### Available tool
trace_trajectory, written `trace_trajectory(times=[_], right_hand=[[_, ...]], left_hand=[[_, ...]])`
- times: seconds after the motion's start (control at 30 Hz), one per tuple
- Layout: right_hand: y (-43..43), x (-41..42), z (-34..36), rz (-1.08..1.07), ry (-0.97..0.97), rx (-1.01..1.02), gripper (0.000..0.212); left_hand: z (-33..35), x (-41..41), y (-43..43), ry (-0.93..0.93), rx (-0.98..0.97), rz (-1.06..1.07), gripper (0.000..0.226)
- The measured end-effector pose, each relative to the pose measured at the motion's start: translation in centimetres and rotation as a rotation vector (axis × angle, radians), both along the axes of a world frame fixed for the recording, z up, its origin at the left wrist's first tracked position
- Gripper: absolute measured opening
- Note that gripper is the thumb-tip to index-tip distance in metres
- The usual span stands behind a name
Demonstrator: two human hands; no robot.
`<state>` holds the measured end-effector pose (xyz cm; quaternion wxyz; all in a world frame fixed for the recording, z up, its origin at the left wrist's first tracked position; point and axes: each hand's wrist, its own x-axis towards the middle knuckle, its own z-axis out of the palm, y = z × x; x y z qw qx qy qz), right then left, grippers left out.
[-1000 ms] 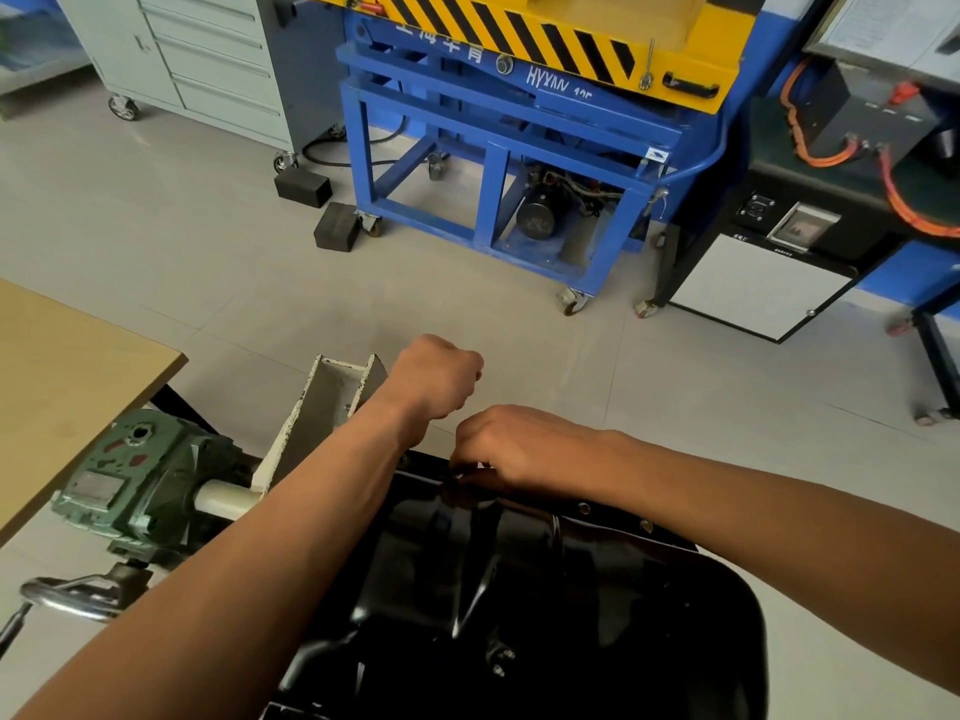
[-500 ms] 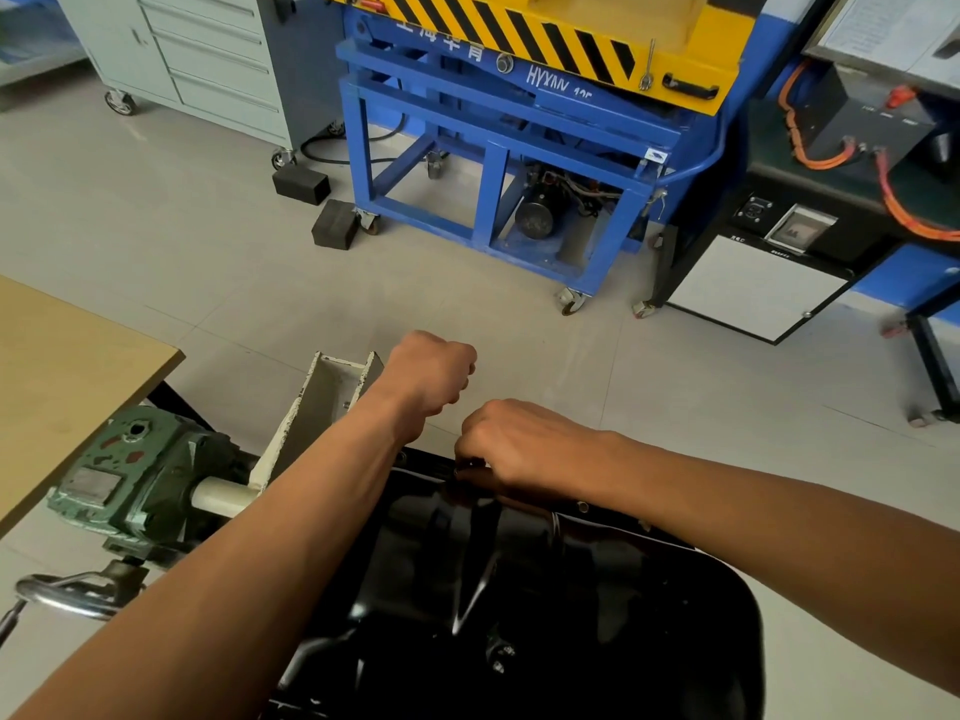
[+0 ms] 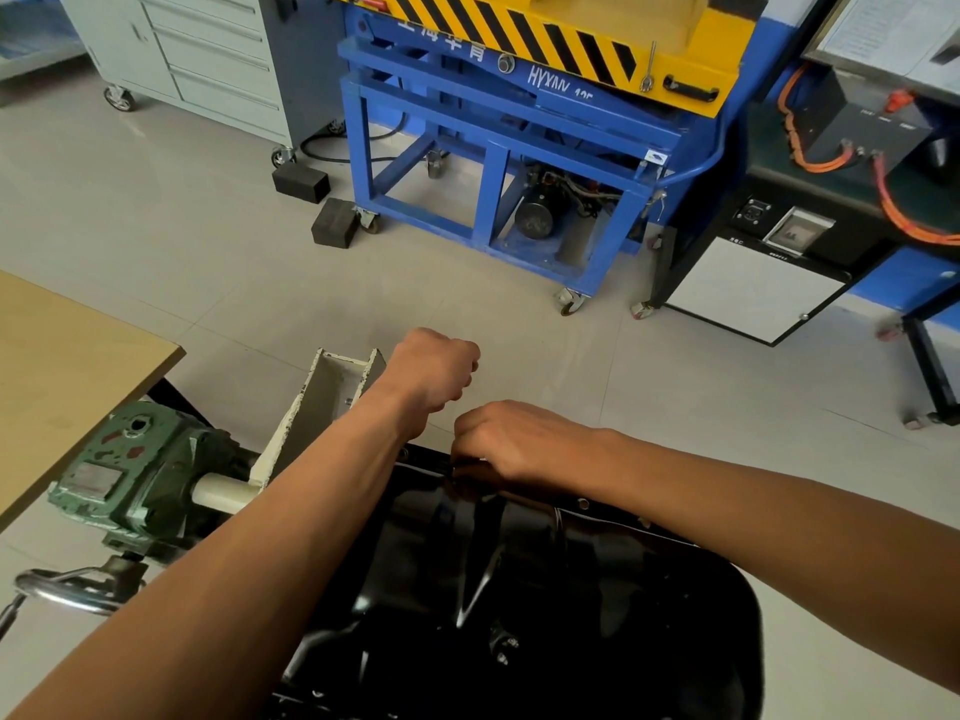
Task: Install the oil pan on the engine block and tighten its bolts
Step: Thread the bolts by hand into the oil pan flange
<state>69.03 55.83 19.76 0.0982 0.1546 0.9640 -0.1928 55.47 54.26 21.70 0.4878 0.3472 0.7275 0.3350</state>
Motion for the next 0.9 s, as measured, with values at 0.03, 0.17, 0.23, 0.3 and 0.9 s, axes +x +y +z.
trace_trajectory(times=[0.03, 0.17, 0.23, 0.3, 0.9], right_hand=[[-0.06, -0.08, 0.01, 0.003, -0.007, 0.011, 0.035], [0.0, -0.18, 0.12, -0.004, -0.016, 0.043, 0.039], [0.08, -0.1, 0.14, -0.019, -0.007, 0.04, 0.041], [0.11, 0.02, 0.04, -0.04, 0.001, 0.029, 0.044], [-0.17, -0.21, -0.13, -0.068, -0.089, 0.054, 0.037]], left_hand=[[0.0, 0.0, -0.04, 0.0, 0.0, 0.003, 0.013], [0.01, -0.07, -0.12, 0.006, -0.003, 0.004, 0.013], [0.01, -0.12, -0.09, 0.008, -0.006, -0.001, 0.014], [0.04, -0.19, -0.04, 0.009, -0.01, -0.009, 0.015], [0.22, -0.05, -0.14, -0.007, -0.001, -0.012, 0.018]])
